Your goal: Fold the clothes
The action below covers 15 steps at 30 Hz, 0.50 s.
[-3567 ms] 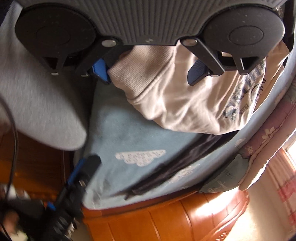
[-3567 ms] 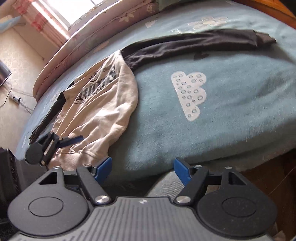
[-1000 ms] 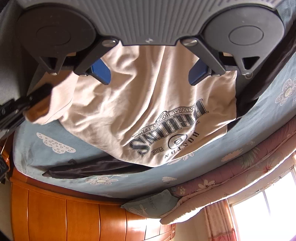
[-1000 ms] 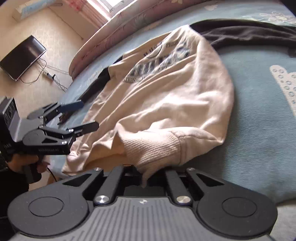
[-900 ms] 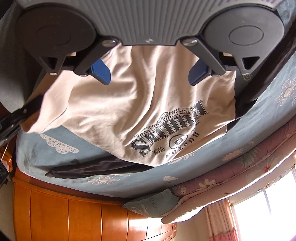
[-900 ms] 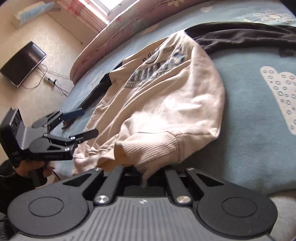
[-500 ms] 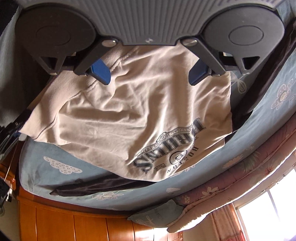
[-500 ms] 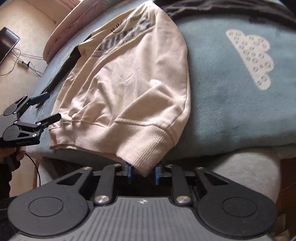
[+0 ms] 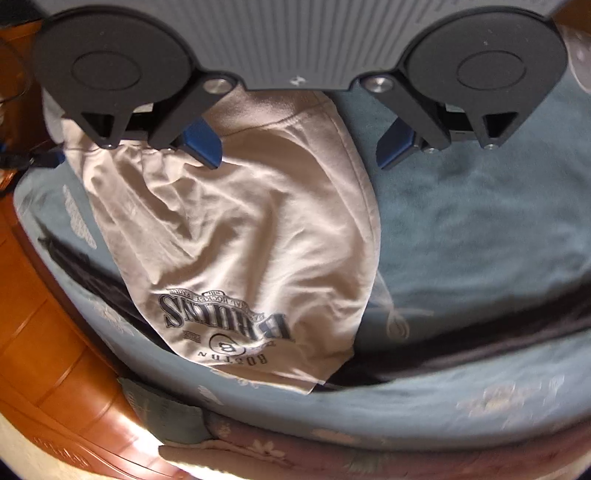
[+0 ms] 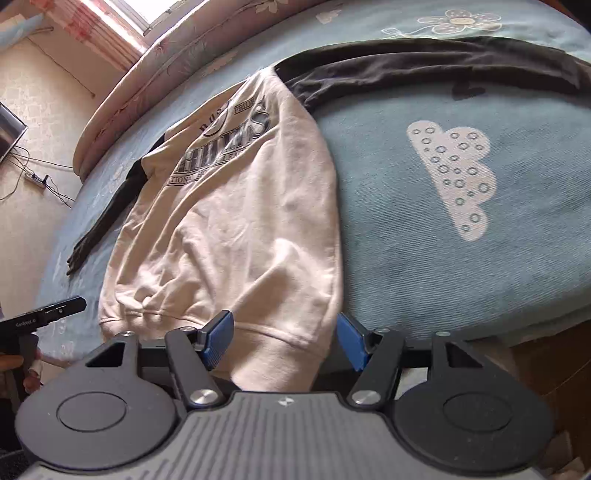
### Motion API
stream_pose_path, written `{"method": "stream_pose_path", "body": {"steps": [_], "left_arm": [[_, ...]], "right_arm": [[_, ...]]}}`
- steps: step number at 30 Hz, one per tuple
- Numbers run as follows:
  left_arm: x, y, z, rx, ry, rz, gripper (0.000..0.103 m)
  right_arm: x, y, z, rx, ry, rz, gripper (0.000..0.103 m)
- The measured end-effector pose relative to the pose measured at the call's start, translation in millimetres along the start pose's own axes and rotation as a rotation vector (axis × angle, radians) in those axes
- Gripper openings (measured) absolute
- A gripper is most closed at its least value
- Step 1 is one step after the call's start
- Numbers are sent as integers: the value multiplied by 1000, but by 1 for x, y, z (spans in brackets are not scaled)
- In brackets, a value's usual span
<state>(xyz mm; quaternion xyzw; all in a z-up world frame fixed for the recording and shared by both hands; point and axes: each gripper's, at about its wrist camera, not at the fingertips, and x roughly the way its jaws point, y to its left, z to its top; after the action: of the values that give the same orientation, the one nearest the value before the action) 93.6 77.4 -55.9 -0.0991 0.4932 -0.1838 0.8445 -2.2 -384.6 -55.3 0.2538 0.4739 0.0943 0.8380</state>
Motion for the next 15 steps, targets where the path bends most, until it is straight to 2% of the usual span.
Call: {"method": "stream_pose_path", "body": {"steps": [2, 3, 6, 9, 15], "left_arm": [[12, 16, -6, -113, 66, -72, 86], [19, 23, -10, -158, 97, -95, 80], [27, 34, -18, -225, 141, -158, 74], [32, 42, -19, -279, 165, -230, 72], [52, 56, -1, -389, 153, -343, 71]], "right_arm": [[3, 5, 0, -10, -1, 9, 68], [4, 8, -1, -18, 0, 13, 69], [3, 14, -2, -35, 2, 30, 70], [2, 14, -2, -37, 0, 34, 70], [9, 13, 0, -16, -2, 48, 70]]}}
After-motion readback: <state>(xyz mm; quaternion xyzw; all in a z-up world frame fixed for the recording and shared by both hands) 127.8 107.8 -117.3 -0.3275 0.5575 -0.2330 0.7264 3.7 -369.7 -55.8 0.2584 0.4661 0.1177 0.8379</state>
